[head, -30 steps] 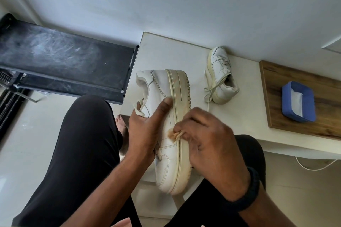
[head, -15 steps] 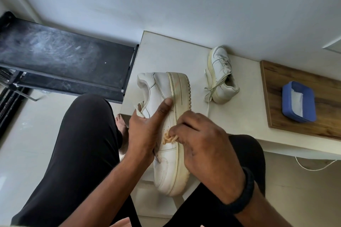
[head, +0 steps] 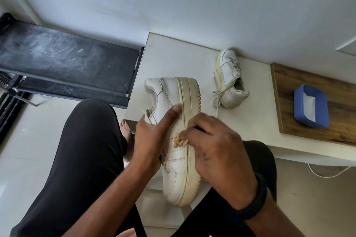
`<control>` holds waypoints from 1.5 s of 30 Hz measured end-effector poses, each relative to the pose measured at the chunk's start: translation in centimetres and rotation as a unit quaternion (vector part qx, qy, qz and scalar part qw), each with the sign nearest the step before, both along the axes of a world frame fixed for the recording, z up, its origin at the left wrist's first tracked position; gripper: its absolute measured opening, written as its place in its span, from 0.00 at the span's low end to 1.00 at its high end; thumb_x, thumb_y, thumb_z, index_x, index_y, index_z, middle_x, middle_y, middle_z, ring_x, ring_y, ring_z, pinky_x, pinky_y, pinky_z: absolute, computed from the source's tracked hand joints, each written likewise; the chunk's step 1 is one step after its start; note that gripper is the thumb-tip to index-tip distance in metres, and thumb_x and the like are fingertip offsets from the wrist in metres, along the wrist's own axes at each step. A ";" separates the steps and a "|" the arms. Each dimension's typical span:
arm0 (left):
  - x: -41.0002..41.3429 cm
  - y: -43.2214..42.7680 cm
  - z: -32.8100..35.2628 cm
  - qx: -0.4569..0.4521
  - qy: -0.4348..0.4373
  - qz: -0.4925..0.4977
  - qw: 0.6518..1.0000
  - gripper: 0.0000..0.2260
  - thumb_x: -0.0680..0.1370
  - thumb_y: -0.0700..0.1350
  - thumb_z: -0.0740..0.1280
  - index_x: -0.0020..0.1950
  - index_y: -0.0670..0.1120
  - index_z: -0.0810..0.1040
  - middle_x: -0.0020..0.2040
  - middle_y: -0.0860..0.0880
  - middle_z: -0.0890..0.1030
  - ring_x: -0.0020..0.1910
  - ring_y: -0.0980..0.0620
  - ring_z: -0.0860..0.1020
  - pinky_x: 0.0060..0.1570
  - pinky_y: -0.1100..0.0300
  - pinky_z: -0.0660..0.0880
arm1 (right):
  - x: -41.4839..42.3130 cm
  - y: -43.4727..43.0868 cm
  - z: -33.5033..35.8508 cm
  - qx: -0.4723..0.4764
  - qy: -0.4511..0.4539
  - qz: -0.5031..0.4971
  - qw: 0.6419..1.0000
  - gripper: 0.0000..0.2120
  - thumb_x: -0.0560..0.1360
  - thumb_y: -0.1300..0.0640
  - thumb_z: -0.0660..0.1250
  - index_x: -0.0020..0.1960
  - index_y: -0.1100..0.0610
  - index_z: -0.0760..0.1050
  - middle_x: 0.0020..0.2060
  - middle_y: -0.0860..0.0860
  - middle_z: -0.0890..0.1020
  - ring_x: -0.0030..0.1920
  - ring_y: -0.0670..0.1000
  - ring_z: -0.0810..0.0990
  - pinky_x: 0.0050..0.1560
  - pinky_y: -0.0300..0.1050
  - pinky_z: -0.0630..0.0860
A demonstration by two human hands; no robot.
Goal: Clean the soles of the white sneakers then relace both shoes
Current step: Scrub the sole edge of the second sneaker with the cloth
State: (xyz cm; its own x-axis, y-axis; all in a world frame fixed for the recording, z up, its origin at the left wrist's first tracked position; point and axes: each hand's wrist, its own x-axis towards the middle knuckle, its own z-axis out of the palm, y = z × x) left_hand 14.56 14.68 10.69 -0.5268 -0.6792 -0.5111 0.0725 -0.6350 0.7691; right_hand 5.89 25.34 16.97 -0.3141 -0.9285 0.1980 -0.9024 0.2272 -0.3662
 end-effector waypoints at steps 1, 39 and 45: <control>0.0 0.0 0.0 -0.005 -0.001 0.000 1.000 0.14 0.77 0.46 0.75 0.60 0.43 0.84 0.52 0.42 0.88 0.52 0.42 0.88 0.59 0.42 0.82 | 0.1 0.1 -0.1 0.004 0.003 0.015 1.000 0.08 0.72 0.66 0.69 0.46 0.56 0.84 0.45 0.49 0.79 0.44 0.50 0.79 0.42 0.46 0.81; 0.1 -0.2 -0.3 0.001 0.002 -0.004 1.000 0.27 0.69 0.50 0.79 0.64 0.43 0.79 0.54 0.44 0.88 0.53 0.43 0.88 0.59 0.43 0.82 | -2.5 -1.2 0.0 -0.078 0.022 -0.108 0.991 0.07 0.72 0.65 0.73 0.50 0.58 0.84 0.48 0.51 0.81 0.46 0.48 0.81 0.48 0.39 0.81; 0.2 -0.2 -0.4 -0.012 -0.012 -0.008 1.000 0.24 0.71 0.48 0.81 0.64 0.41 0.80 0.52 0.42 0.88 0.52 0.42 0.88 0.58 0.39 0.83 | 0.1 -0.7 -1.2 -0.061 0.024 -0.036 0.997 0.10 0.72 0.71 0.68 0.48 0.60 0.83 0.46 0.53 0.79 0.45 0.53 0.79 0.44 0.49 0.80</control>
